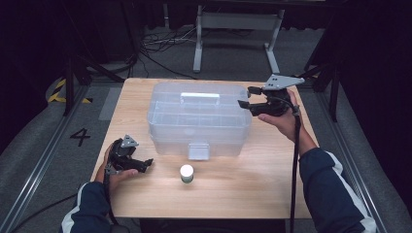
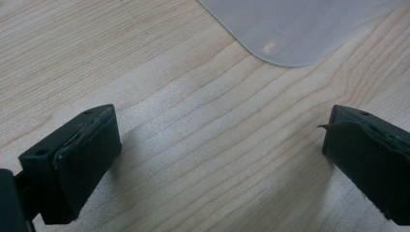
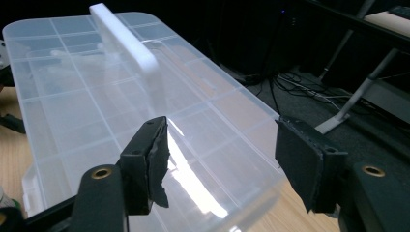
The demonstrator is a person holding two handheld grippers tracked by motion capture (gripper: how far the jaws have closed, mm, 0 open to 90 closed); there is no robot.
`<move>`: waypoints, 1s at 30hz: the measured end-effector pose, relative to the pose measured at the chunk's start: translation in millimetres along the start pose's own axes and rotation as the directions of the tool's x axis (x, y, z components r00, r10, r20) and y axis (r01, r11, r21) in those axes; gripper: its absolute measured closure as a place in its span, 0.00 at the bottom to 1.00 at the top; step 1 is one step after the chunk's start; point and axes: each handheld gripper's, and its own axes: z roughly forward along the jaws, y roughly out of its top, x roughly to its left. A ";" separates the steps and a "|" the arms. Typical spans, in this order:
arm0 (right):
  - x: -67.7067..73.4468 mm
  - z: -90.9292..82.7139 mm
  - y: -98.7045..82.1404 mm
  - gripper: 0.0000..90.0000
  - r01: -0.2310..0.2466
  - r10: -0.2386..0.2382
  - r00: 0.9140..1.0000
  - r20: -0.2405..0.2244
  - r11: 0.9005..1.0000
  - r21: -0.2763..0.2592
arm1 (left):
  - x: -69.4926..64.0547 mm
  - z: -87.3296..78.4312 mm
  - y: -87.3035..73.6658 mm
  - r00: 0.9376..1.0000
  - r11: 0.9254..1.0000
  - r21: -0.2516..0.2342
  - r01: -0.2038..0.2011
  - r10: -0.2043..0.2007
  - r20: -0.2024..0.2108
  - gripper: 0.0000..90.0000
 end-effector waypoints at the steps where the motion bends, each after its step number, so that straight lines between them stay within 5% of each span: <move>1: 1.8 2.8 1.3 0.43 0.004 -0.004 1.000 -0.005 1.000 0.002 | 0.0 0.0 0.0 1.000 1.000 0.000 0.000 0.000 0.000 0.00; 6: 11.4 21.0 10.8 0.46 0.029 -0.027 0.998 -0.064 0.999 0.029 | 0.0 0.0 0.0 1.000 1.000 0.000 0.000 0.000 0.000 0.00; 19: 29.4 45.9 32.3 0.56 0.103 -0.092 0.988 -0.122 0.990 0.092 | 0.5 0.5 0.9 1.000 1.000 -0.007 -0.004 0.004 0.000 0.01; 24: 37.7 56.0 40.7 0.59 0.131 -0.115 0.984 -0.135 0.985 0.113 | 1.1 -1.4 5.6 1.000 1.000 -0.014 -0.013 0.013 -0.002 0.19; 25: 40.1 58.4 41.6 0.59 0.140 -0.124 0.984 -0.128 0.983 0.118 | 0.8 -1.5 9.5 0.999 1.000 -0.011 -0.025 0.025 -0.030 0.22; 30: 41.3 63.9 42.6 0.67 0.128 -0.116 0.988 -0.098 0.983 0.131 | -1.1 -9.5 24.8 0.999 0.995 -0.096 -0.041 0.039 -0.015 0.29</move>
